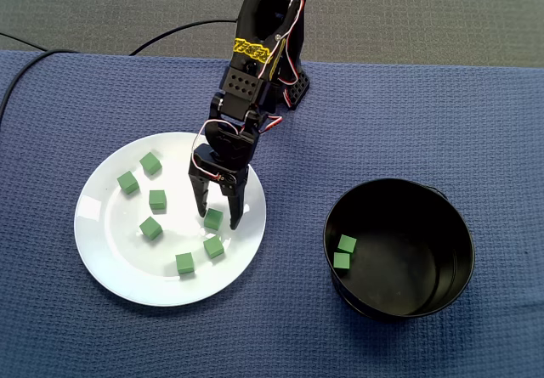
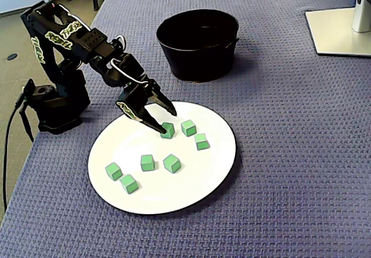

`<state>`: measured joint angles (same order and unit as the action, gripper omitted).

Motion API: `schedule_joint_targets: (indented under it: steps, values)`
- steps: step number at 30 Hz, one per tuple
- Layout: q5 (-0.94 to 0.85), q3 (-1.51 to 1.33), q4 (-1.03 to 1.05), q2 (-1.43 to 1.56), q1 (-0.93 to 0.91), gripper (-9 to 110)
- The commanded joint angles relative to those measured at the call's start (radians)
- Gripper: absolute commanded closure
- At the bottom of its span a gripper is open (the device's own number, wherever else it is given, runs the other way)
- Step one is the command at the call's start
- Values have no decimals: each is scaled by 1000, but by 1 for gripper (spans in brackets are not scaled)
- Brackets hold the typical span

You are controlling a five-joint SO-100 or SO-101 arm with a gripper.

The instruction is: Pick up the items on the white plate and put them in the black container.

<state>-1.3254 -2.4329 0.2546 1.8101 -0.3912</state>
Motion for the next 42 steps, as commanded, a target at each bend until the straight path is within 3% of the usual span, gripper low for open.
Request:
schedule_joint_targets:
  steps: [1,10,20,30,36,42]
  values:
    - [5,0,-35,-11,-3,83]
    - [0,-11,-67,-48,-6,87]
    - [-6,-20,-80,-67,-8,101]
    - [51,31,-95,54,-20,101]
    - [282,477,245,290,54,102]
    - [400,1054,578,176,364,102]
